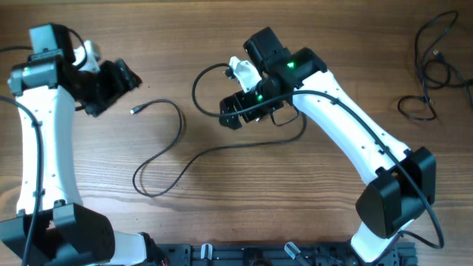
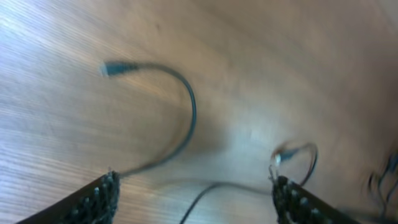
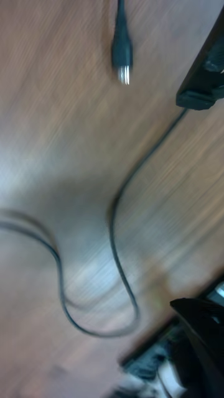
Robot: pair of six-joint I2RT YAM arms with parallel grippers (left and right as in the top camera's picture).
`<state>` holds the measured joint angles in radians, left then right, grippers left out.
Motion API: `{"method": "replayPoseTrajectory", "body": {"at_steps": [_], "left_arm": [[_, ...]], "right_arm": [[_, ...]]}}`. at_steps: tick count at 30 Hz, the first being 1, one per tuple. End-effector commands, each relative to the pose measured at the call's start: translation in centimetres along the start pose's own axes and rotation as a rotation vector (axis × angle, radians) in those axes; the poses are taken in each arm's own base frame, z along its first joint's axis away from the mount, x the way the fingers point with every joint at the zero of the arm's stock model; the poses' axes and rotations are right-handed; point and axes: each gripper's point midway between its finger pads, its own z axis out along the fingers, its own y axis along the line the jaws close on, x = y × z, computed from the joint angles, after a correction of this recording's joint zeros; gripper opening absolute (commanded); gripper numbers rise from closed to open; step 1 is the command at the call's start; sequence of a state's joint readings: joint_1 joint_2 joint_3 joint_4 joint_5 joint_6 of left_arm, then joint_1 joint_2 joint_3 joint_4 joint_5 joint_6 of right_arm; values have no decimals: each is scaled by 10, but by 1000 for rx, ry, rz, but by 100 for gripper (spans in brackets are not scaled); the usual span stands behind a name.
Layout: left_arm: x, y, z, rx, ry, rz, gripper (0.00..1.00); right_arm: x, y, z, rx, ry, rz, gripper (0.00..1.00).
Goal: Untangle cables
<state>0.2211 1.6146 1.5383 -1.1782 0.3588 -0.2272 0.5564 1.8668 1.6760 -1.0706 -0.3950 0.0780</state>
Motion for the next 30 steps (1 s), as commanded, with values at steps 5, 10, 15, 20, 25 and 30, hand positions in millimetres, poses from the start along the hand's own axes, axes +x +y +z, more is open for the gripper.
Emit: {"method": "replayPoseTrajectory", "body": {"at_steps": [5, 10, 15, 20, 25, 30], "left_arm": [[78, -28, 24, 8, 250, 171, 78], [150, -30, 59, -58, 444, 289, 72], [205, -31, 79, -88, 567, 497, 72], [212, -24, 104, -165, 508, 635, 75], [170, 3, 111, -444, 260, 422, 74], [179, 12, 113, -457, 290, 407, 70]], "right_arm": [[-30, -129, -43, 149, -198, 420, 99], [-24, -187, -77, 116, -279, 565, 99], [-13, -206, -87, 132, -277, 581, 99], [-12, -203, -85, 131, -269, 569, 99], [-10, -201, -84, 130, -259, 572, 99], [-10, -202, -84, 130, -258, 572, 99]]}}
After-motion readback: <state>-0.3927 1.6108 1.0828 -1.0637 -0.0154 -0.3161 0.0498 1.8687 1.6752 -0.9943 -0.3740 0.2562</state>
